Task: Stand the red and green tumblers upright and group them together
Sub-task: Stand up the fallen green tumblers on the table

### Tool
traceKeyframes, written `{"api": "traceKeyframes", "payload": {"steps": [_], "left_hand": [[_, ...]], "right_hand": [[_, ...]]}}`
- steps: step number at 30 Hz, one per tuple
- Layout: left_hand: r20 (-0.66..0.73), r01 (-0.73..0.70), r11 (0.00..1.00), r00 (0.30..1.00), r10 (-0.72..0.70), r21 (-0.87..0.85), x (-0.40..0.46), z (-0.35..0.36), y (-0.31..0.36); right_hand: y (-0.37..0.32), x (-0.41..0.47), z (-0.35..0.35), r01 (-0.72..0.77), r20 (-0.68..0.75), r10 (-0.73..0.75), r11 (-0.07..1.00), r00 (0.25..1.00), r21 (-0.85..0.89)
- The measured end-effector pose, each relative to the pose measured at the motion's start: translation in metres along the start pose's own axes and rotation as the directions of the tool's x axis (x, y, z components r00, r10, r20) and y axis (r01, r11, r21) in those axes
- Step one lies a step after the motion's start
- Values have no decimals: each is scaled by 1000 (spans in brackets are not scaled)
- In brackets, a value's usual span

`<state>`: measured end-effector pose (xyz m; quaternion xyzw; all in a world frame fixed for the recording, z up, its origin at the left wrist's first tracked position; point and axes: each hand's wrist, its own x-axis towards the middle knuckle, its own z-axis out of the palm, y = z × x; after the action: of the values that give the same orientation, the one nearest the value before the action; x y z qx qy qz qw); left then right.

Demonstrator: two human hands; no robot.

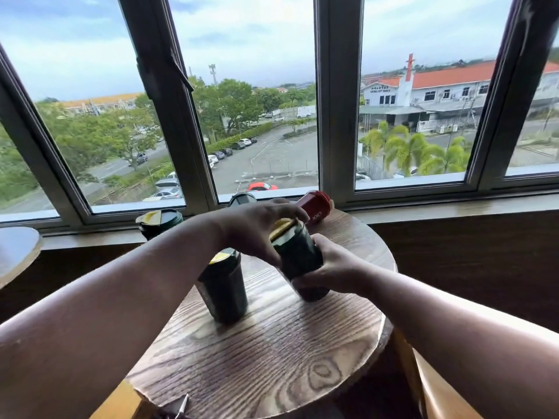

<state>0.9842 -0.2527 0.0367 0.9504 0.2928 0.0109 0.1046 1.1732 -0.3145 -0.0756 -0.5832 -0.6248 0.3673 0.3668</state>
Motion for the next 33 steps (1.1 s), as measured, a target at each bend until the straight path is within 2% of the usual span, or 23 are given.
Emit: {"api": "traceKeyframes", "payload": {"steps": [6, 12, 15, 20, 24, 27, 33], "left_hand": [[-74, -7, 998, 997, 2, -60, 1, 5, -11], [-102, -36, 994, 994, 25, -101, 0, 8, -10], [-104, -48, 994, 994, 38, -99, 0, 10, -8], [-79, -15, 998, 997, 10, -59, -3, 7, -6], [-83, 27, 1000, 996, -26, 10, -2, 6, -3], [-44, -11, 1000, 999, 11, 7, -2, 3, -2], [57, -116, 993, 992, 116, -4, -5, -7, -6]], "right_hand": [[9, 3, 17, 90, -42, -88, 995, 995, 46], [16, 4, 24, 74, -88, -78, 996, 993, -45], [20, 4, 22, 69, -64, -71, 997, 995, -27], [15, -1, 17, 85, 2, -85, 995, 996, 56], [7, -8, 23, 55, -114, -62, 996, 992, -64], [0, -15, 28, 24, -173, -48, 991, 984, -135], [-10, -22, 38, 6, -211, -35, 991, 977, -136]]}}
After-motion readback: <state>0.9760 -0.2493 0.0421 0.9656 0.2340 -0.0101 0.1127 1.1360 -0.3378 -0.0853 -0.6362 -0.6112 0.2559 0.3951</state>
